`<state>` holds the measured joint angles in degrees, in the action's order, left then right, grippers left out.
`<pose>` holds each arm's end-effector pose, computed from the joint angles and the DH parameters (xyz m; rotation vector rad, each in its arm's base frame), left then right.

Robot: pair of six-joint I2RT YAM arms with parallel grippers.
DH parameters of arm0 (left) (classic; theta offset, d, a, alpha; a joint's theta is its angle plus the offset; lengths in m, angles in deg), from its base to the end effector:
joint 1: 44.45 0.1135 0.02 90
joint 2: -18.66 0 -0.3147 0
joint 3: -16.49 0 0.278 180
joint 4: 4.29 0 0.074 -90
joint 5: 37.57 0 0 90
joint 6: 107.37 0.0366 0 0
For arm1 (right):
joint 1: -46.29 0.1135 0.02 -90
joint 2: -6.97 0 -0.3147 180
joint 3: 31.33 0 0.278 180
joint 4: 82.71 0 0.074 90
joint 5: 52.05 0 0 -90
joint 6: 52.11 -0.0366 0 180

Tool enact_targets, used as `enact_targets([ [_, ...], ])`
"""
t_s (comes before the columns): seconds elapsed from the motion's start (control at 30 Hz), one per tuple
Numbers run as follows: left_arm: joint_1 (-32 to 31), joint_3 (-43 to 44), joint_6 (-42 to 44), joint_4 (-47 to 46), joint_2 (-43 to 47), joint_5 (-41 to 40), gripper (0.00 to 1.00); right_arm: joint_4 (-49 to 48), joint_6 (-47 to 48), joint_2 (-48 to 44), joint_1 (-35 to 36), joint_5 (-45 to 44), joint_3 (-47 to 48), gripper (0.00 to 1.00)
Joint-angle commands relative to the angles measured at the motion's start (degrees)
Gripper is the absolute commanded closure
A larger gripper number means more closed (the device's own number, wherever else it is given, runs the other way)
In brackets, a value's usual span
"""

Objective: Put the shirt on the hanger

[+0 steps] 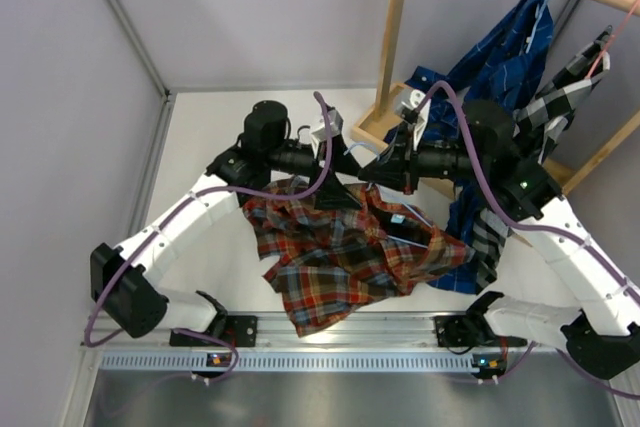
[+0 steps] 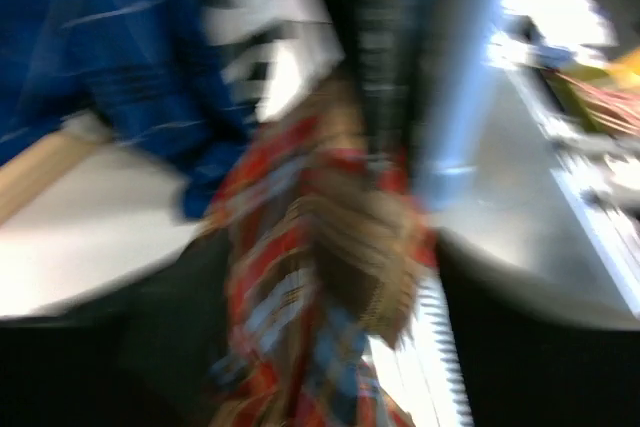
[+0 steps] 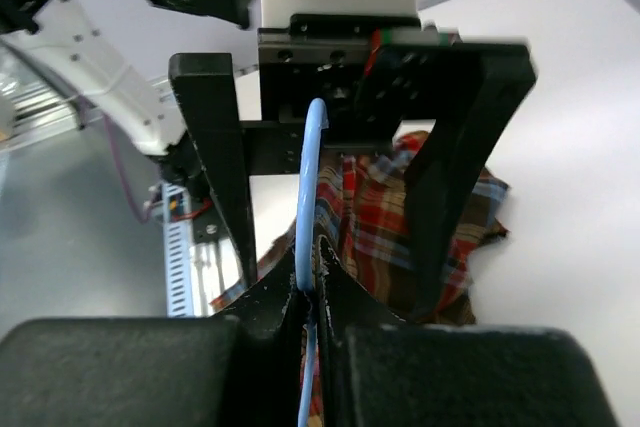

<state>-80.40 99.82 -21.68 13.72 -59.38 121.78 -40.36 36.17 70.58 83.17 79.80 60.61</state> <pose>0.2360 -0.2135 0.4279 1.3525 1.3637 -1.5541 0.1638 0.1534 0.5028 -1.0681 1.5713 1.1269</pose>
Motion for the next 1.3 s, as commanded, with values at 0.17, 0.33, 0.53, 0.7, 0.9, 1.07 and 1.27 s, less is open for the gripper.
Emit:
enact_targets([
  [0.17, 1.05, -1.92, -2.34, 2.65, 15.49, -66.98, 0.02, -6.86, -4.17, -10.61, -0.94, -27.83, -1.70, 1.00],
  [0.33, 1.05, -23.37, -7.01, -16.95, 31.62, -82.00, 0.02, -6.69, -4.78, -12.20, -1.11, -25.59, 1.81, 1.00],
  [0.53, 1.14, -27.63, -7.98, -20.82, 29.27, -75.08, 0.02, -5.90, -6.45, -12.81, -1.11, -20.49, 5.77, 1.00],
  [0.7, 1.14, -24.39, -8.95, -21.90, 21.46, -73.72, 0.08, -5.19, -6.90, -13.69, -1.11, -19.79, 7.00, 1.00],
  [0.9, 1.23, -20.61, -9.48, -20.24, 14.24, -87.38, 0.76, -4.67, -7.08, -14.74, -1.11, -19.52, 7.35, 1.00],
  [1.07, 5.70, -12.43, -19.40, -5.91, 8.97, -104.14, 1.00, -4.40, -4.79, -18.87, -1.11, -27.15, 3.06, 1.00],
  [1.27, 9.93, -13.74, -23.54, -3.87, 9.31, -96.32, 1.00, -4.40, -5.14, -19.41, -1.11, -26.72, 3.22, 1.00],
])
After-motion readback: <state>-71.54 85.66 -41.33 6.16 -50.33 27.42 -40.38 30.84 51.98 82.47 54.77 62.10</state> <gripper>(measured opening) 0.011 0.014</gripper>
